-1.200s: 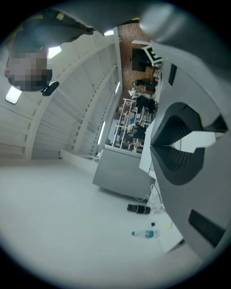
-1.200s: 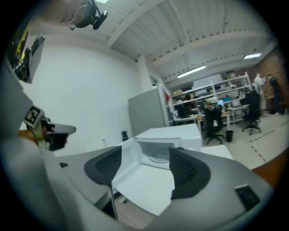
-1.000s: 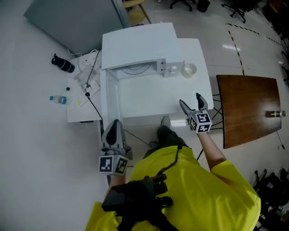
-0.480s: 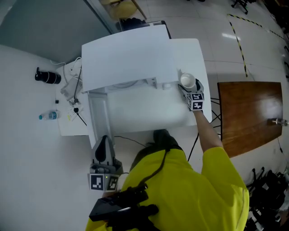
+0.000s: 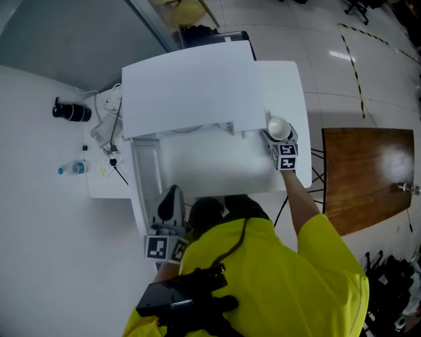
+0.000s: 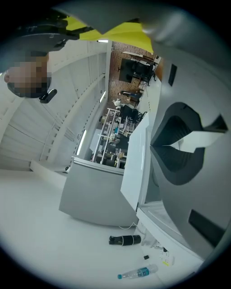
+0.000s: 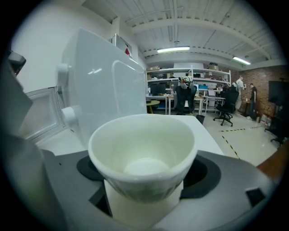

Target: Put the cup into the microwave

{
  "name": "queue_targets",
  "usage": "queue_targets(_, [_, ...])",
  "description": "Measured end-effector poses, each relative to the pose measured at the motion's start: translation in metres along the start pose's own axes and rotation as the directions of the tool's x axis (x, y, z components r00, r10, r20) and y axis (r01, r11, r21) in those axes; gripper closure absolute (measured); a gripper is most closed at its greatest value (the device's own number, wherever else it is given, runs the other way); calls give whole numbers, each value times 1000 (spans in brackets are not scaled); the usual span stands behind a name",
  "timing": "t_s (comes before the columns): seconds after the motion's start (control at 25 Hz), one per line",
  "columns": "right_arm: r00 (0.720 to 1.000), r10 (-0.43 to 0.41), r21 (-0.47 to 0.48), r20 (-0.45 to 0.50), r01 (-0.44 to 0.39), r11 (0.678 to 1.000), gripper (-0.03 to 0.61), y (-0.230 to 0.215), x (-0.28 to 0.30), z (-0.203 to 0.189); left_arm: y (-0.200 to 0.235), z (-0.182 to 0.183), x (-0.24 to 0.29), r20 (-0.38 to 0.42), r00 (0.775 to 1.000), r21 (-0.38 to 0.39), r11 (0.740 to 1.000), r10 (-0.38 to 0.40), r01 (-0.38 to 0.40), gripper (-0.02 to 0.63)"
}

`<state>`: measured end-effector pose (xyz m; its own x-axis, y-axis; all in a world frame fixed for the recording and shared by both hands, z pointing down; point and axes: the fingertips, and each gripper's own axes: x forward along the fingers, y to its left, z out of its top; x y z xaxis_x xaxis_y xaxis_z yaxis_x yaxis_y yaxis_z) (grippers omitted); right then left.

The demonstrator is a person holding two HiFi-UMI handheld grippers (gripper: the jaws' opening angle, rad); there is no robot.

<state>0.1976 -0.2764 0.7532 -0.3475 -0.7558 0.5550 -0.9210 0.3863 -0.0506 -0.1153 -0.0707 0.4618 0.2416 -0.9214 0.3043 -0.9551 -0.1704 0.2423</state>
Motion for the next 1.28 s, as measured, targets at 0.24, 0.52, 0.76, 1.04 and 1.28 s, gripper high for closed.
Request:
queue_targets(0.24, [980,177,-6,-94,-178,984,100,95,-101,-30,25,7,-8,22,1000,-38,999,4,-3,617])
queue_targets(0.52, [875,477,-46,-81,-482,875,98,283,-110,15,61,38,-40,59,998,-110,993,-28,34,617])
queue_targets(0.76, [888,459,-136,20,-452,882,98,352,13,91,99,59,-92,90,996,-158,987,-2,17,617])
queue_targets(1.04, [929,369,-158,31,-360,919,98,358,93,111,129,59,-133,96,994,-202,979,48,-27,617])
queue_targets(1.28, [943,328,-164,51,-316,935,97,351,115,121,138,58,-136,107,994,-206,978,33,-11,617])
